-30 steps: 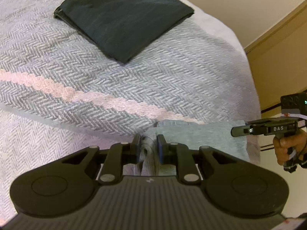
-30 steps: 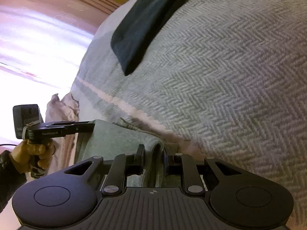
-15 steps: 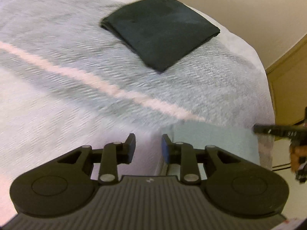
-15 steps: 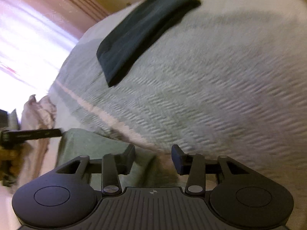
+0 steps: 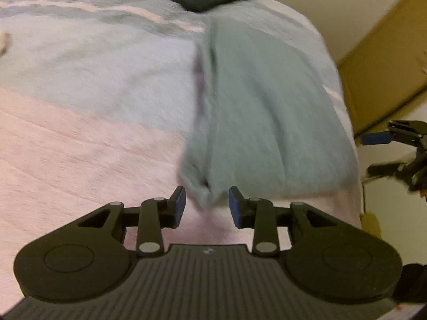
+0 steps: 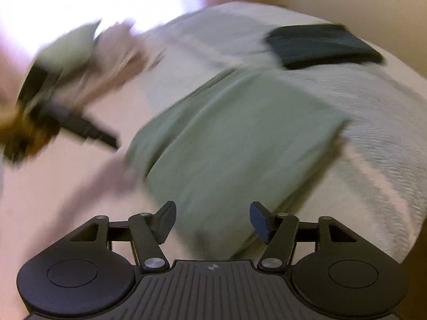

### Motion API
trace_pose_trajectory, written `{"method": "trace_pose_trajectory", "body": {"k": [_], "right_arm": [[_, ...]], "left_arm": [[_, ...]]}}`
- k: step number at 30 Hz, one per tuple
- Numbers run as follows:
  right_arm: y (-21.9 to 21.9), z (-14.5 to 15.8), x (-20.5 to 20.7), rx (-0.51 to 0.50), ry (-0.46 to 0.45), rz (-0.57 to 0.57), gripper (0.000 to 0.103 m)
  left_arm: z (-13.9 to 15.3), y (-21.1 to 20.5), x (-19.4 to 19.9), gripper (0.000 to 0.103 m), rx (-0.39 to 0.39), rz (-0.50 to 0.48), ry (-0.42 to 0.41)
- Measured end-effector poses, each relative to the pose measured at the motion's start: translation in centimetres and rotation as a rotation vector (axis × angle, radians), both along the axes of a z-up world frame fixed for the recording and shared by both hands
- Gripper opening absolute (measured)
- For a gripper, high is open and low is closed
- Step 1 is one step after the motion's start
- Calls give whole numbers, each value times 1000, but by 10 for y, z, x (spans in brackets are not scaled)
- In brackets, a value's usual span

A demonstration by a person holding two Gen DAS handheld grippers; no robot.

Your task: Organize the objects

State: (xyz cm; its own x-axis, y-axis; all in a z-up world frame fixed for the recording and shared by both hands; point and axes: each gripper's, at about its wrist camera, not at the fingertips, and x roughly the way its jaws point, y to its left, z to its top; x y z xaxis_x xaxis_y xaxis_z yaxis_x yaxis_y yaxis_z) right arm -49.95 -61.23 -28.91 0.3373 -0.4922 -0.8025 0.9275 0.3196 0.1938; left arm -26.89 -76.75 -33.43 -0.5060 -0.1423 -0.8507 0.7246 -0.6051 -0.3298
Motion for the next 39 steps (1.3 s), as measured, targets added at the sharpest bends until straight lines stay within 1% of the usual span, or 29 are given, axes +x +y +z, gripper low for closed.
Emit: {"method": "trace_pose_trajectory", "body": {"k": [2,5,6,7,8,9,10,11,12,14,17,18,19,20,21,22,24,25,27,30,32,34,36,37,38,39], "right_arm": [[18,-14,30,-40,106,81,61],[30,-38,71,-138,295,211,63],[32,-48,82,-166,352,264,63],[33,-60,92,-194,415,324,63],[35,-72,101,-208,473,371,63],[34,-85,105,-222,535,409,55],[34,-95,107,-238,592,442,42],[34,-99,106,-259,641,453,17],[34,-99,99,-277,651,448,12],[29,-94,83,-262,617,420,10],[24,-94,80,-236,620,441,10],[21,-93,81,-223,613,438,11],[20,-91,82,-215,607,435,11],[18,-89,83,-205,600,432,11],[17,-87,83,-196,595,430,12],[24,-85,81,-195,592,427,12],[28,-84,76,-167,584,415,22],[27,-81,76,-151,573,401,25],[28,-75,74,-119,555,361,34],[35,-57,71,-85,530,315,38],[38,-40,71,-92,478,301,39],[35,-26,68,-115,439,300,40],[23,-18,60,-127,409,289,41],[10,-16,55,-119,383,277,41],[-3,-15,48,-110,356,266,41],[-19,-15,39,-102,320,254,41]], "left_arm": [[-14,6,-6,29,-37,-46,13],[-33,5,-13,29,-75,-99,28],[-37,4,-15,25,-84,-122,27],[-39,2,-16,16,-93,-147,24],[-39,2,-17,14,-107,-167,13],[-37,0,-15,14,-125,-185,6],[-34,-3,-9,13,-136,-189,9],[-32,-8,-4,14,-143,-194,11],[-30,-14,2,14,-143,-198,18],[-31,-19,4,14,-136,-214,35],[-35,-14,-3,14,-144,-239,5],[-35,-13,-1,15,-141,-236,8],[-34,-13,3,15,-130,-225,15],[-34,-16,7,12,-126,-207,1],[-33,-15,14,10,-138,-184,-40],[-30,-15,24,10,-138,-150,-63],[-21,-17,44,10,-121,-65,-60],[-13,-15,50,10,-126,-34,-59],[2,-10,52,10,-131,14,-37],[21,7,35,10,-141,32,-2],[28,16,16,11,-146,47,26],[31,20,-5,11,-140,83,70],[30,23,-29,11,-132,113,108],[29,21,-41,11,-130,122,111],[25,22,-54,11,-128,120,103],[19,21,-66,11,-129,118,76]]}}
